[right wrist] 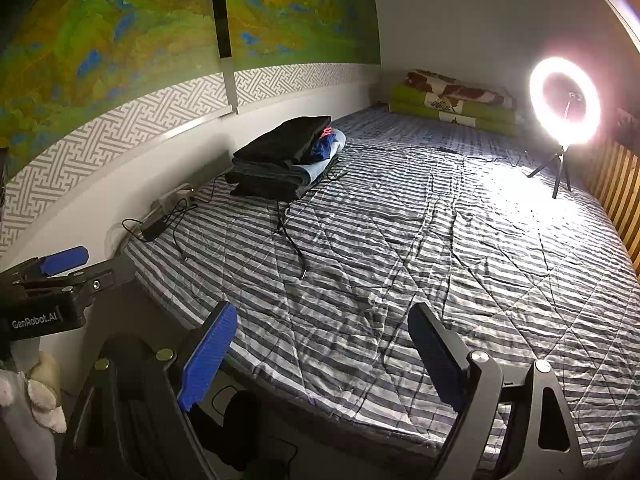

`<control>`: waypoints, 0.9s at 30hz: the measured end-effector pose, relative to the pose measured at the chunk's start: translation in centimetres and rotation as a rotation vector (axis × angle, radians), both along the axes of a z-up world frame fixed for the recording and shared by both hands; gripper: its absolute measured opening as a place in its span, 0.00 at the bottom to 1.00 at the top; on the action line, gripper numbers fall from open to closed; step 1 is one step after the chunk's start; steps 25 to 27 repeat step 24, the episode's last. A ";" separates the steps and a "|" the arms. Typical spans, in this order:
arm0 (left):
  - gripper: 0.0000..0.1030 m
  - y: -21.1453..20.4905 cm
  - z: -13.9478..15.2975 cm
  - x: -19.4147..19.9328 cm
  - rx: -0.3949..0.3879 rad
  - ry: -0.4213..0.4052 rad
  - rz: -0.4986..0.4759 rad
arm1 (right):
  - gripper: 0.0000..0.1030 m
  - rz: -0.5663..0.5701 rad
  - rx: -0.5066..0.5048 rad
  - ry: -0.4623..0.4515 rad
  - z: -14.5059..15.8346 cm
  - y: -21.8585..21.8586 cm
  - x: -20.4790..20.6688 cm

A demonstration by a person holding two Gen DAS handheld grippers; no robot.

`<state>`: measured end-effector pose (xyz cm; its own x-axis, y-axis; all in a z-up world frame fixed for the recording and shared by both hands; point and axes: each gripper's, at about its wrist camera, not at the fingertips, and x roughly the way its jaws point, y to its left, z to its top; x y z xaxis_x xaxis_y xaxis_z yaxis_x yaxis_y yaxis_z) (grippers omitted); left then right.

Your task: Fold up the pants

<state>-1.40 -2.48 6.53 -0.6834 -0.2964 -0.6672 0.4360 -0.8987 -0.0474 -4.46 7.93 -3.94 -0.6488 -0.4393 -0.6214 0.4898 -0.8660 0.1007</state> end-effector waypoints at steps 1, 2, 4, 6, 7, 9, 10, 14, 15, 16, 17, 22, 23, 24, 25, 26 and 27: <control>1.00 0.0 0.0 0.0 0.000 0.000 0.001 | 0.82 -0.001 -0.001 -0.001 0.0 0.0 0.0; 1.00 0.1 0.0 0.0 0.000 0.000 0.001 | 0.82 -0.002 -0.001 -0.001 0.0 0.0 0.0; 1.00 0.1 0.0 0.0 0.002 0.000 0.001 | 0.82 -0.002 -0.001 -0.002 -0.1 0.1 0.0; 1.00 0.0 -0.1 -0.2 0.004 -0.001 -0.002 | 0.82 -0.004 -0.002 -0.004 -0.1 0.1 0.0; 1.00 0.0 -0.1 -0.3 0.004 -0.002 -0.005 | 0.82 -0.005 -0.001 -0.003 -0.1 0.1 0.0; 1.00 -0.1 -0.1 -0.3 0.005 -0.002 -0.009 | 0.82 -0.008 -0.002 -0.003 -0.1 0.1 0.0; 1.00 -0.1 -0.1 -0.4 0.005 -0.002 -0.011 | 0.82 -0.009 -0.002 -0.004 -0.1 0.1 0.0; 1.00 -0.4 -0.1 -0.4 0.006 0.001 -0.009 | 0.82 -0.011 0.000 -0.003 -0.1 0.1 -0.1; 1.00 -0.4 -0.1 -0.4 0.006 0.001 -0.010 | 0.82 -0.012 0.000 -0.003 -0.1 0.0 -0.1; 1.00 -0.5 -0.1 -0.5 0.007 0.001 -0.008 | 0.82 -0.013 0.002 -0.002 -0.1 0.0 -0.2; 1.00 -0.6 -0.2 -0.4 0.010 0.002 -0.007 | 0.82 -0.014 0.004 -0.001 -0.2 0.0 -0.2; 1.00 -0.6 -0.4 -0.5 -0.011 0.007 -0.002 | 0.82 -0.019 0.005 -0.012 -0.6 -0.1 -0.4; 1.00 -0.6 -0.5 -0.6 -0.010 0.003 -0.004 | 0.82 -0.023 0.004 -0.016 -0.7 -0.1 -0.5; 1.00 -0.6 -0.6 -0.7 -0.008 0.000 -0.006 | 0.82 -0.026 0.003 -0.018 -0.7 -0.1 -0.6; 1.00 -0.6 -0.6 -0.7 -0.008 0.000 -0.006 | 0.82 -0.026 0.003 -0.018 -0.7 -0.1 -0.6; 1.00 -0.6 -0.6 -0.7 -0.008 0.000 -0.006 | 0.82 -0.026 0.003 -0.018 -0.7 -0.1 -0.6; 1.00 -0.6 -0.6 -0.7 -0.008 0.000 -0.006 | 0.82 -0.026 0.003 -0.018 -0.7 -0.1 -0.6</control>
